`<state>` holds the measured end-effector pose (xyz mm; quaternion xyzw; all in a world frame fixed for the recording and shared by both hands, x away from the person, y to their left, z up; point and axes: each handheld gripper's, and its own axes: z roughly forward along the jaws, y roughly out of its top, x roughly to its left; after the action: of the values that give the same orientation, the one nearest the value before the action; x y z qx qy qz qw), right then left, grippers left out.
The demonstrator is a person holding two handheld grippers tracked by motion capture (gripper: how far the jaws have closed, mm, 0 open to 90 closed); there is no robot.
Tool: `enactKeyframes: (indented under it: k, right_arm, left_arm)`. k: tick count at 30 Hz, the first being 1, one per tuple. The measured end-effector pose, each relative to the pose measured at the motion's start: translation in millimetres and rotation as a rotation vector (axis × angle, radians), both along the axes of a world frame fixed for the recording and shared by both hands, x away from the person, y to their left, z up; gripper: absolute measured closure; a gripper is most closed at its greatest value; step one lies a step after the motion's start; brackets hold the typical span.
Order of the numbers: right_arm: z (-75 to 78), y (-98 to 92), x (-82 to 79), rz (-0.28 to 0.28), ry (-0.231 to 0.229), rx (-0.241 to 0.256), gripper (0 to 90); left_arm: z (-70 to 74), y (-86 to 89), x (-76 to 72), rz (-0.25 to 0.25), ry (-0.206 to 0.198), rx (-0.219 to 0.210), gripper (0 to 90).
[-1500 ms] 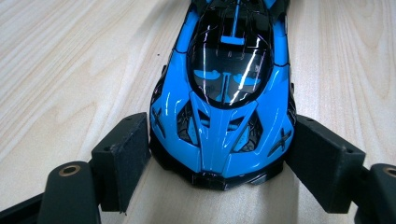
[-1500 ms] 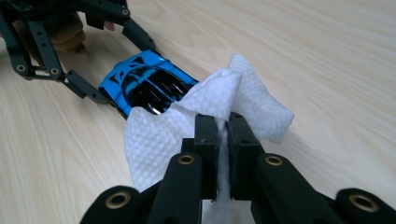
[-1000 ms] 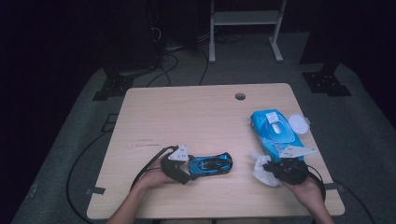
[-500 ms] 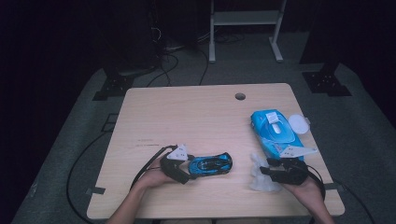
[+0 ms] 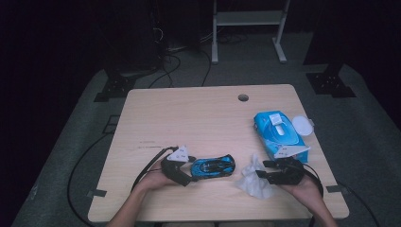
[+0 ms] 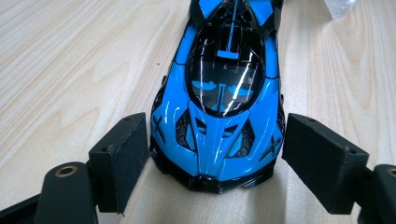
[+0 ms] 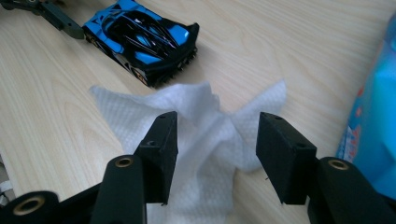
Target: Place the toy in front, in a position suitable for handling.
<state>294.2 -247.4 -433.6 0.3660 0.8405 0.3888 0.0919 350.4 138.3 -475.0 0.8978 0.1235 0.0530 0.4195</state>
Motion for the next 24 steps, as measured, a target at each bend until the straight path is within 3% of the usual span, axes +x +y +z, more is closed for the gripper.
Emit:
enactKeyframes:
  k: [6, 11, 18, 24]
  right_arm:
    - [4.9, -10.5, -6.2, 0.0, -0.009, 0.053, 50.1]
    - [13.6, 4.2, -1.7, 0.021, -0.044, 0.101, 58.9]
    - [1.1, 45.4, 17.0, 0.058, -0.051, 0.017, 73.8]
    - [-19.1, 41.2, 24.0, 0.052, 0.024, -0.044, 79.4]
  left_arm:
    - [0.9, 0.4, 0.0, 0.0, -0.005, -0.001, 22.0]
    - [1.4, 1.4, 0.5, 0.003, -0.001, -0.005, 22.2]
    - [1.4, 2.0, 1.2, -0.001, -0.001, -0.013, 22.4]
    - [2.0, 3.0, 1.2, 0.004, 0.003, -0.022, 22.4]
